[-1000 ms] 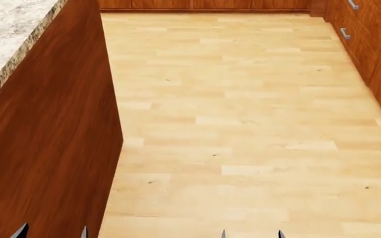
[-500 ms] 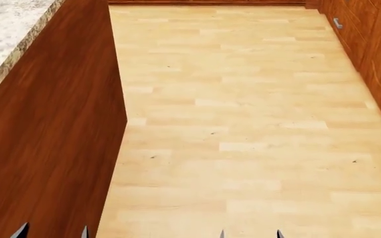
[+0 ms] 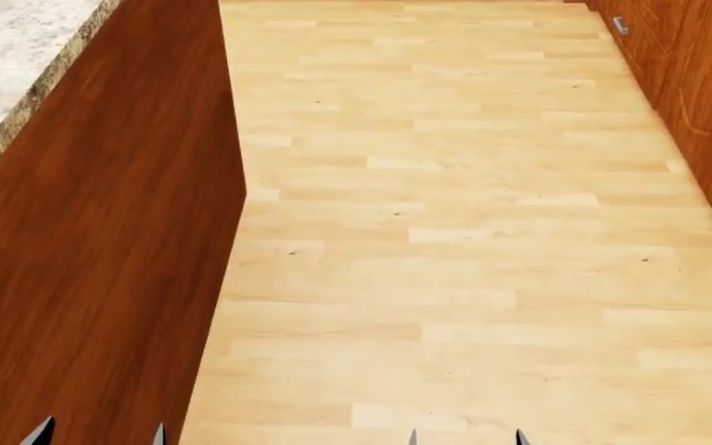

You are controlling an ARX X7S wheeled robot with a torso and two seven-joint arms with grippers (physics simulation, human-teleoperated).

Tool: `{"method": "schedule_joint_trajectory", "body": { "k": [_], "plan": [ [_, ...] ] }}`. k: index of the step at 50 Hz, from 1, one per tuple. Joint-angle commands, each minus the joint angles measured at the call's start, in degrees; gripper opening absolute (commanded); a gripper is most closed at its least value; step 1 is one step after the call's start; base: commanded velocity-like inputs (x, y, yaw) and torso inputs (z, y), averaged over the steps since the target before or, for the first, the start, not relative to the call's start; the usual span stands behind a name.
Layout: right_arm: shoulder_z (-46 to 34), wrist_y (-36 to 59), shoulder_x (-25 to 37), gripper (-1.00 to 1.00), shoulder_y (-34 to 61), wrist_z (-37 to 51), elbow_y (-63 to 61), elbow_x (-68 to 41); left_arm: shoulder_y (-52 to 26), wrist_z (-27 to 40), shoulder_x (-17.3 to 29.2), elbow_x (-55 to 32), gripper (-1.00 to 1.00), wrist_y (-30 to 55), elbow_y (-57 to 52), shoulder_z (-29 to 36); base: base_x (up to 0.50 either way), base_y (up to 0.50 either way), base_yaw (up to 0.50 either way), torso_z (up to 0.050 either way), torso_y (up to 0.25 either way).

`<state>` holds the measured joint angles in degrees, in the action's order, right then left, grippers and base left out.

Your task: Place the cup inside the bowl on the dining table and move the bowl to any counter.

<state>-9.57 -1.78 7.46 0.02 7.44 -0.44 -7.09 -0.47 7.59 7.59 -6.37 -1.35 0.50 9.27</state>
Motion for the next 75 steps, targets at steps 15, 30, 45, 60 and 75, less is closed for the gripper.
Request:
{"method": "schedule_joint_trajectory", "body": {
  "k": [15,30,45,60,75],
  "plan": [
    [-2.01,-0.85,1.37,1.0,0.02,1.21,-0.61,0.72,-0.13,1.18,0.93,-0.74,1.0,-0.23,-0.12,1.17,-0.5,0.03,0.0,0.0,0.0],
    [-2.7,-0.29,1.91,1.0,0.28,1.35,-0.64,-0.11,-0.18,1.63,1.42,-1.18,1.0,-0.4,-0.14,1.86,-0.45,0.4,0.0,0.0,0.0],
    [-3.29,0.27,2.38,1.0,0.51,2.18,-0.51,-0.08,-0.19,2.02,1.95,-1.71,1.0,-0.63,-0.14,2.36,-0.34,0.5,0.0,0.0,0.0],
    [-3.73,0.67,2.8,1.0,0.54,3.1,-0.69,-0.09,-0.14,2.42,2.44,-2.1,1.0,-0.82,-0.26,2.88,-0.31,0.5,0.0,0.0,0.0],
    [-4.52,0.81,3.08,1.0,0.91,3.32,-0.21,-0.35,-0.27,2.8,2.88,-2.45,1.0,-0.89,-0.25,3.38,-0.23,0.5,0.0,0.0,0.0]
  ]
}}
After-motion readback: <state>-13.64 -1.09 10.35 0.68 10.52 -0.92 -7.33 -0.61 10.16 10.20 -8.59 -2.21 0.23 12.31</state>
